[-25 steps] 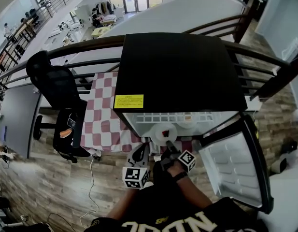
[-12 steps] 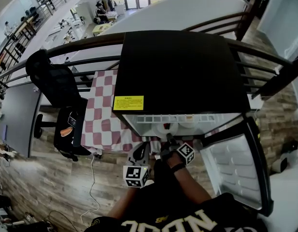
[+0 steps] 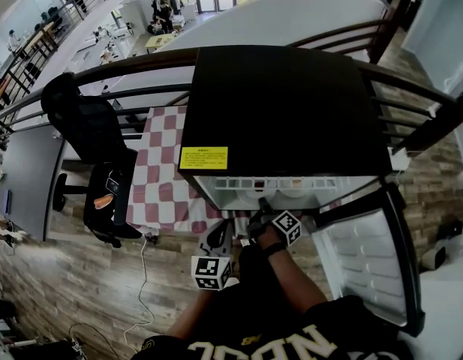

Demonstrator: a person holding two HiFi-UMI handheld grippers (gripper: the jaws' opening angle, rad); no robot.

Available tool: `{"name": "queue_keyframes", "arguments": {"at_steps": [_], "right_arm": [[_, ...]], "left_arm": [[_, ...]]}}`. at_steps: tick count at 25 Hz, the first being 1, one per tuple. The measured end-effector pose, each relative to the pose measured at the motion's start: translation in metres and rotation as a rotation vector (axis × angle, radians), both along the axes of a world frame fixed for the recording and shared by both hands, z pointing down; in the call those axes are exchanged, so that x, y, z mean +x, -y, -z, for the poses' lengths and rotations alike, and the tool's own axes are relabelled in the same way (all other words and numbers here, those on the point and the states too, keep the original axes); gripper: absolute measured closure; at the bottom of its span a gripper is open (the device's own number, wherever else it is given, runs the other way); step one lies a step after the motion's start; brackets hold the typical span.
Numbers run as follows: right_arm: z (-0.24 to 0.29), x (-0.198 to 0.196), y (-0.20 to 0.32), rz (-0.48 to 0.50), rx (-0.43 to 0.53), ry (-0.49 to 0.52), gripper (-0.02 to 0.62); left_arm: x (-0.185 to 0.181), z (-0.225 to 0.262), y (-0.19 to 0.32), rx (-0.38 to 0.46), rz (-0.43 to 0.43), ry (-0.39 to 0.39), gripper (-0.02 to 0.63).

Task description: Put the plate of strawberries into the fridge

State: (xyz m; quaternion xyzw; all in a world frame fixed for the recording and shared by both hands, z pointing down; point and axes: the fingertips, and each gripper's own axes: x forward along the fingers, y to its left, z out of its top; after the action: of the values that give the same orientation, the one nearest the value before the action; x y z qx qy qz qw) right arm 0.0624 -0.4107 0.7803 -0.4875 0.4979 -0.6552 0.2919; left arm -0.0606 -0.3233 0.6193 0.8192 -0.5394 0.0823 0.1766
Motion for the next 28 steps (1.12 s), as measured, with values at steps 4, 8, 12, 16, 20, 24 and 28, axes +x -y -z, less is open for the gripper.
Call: {"name": "queue_keyframes", "arguments": {"at_steps": [4, 8, 12, 16, 20, 24, 28], "right_arm": [[0.000, -0.002, 0.006, 0.001, -0.008, -0.015, 0.566], [0.001, -0.003, 0.009, 0.024, -0.015, -0.047, 0.565], [0.008, -0.008, 0.012, 0.099, -0.011, -0.116, 0.491], [0.021, -0.021, 0.015, 0.244, 0.022, -0.225, 0.332], [0.020, -0.033, 0.008, 0.447, 0.019, -0.399, 0.295], [0.012, -0.042, -0.006, 0.693, 0.030, -0.635, 0.295], [0.005, -0.039, -0.017, 0.901, 0.053, -0.979, 0.295]], "left_arm": [[0.000, 0.001, 0.000, 0.001, -0.003, -0.003, 0.589], [0.001, 0.000, -0.001, -0.006, -0.006, -0.005, 0.589], [0.001, -0.003, -0.004, -0.020, -0.011, -0.005, 0.589], [0.005, -0.004, -0.008, -0.029, -0.025, -0.003, 0.589], [0.010, -0.004, -0.011, -0.023, -0.042, -0.002, 0.589], [0.011, -0.002, -0.012, -0.020, -0.048, -0.004, 0.589], [0.011, -0.002, -0.014, -0.020, -0.055, -0.006, 0.589]]}}
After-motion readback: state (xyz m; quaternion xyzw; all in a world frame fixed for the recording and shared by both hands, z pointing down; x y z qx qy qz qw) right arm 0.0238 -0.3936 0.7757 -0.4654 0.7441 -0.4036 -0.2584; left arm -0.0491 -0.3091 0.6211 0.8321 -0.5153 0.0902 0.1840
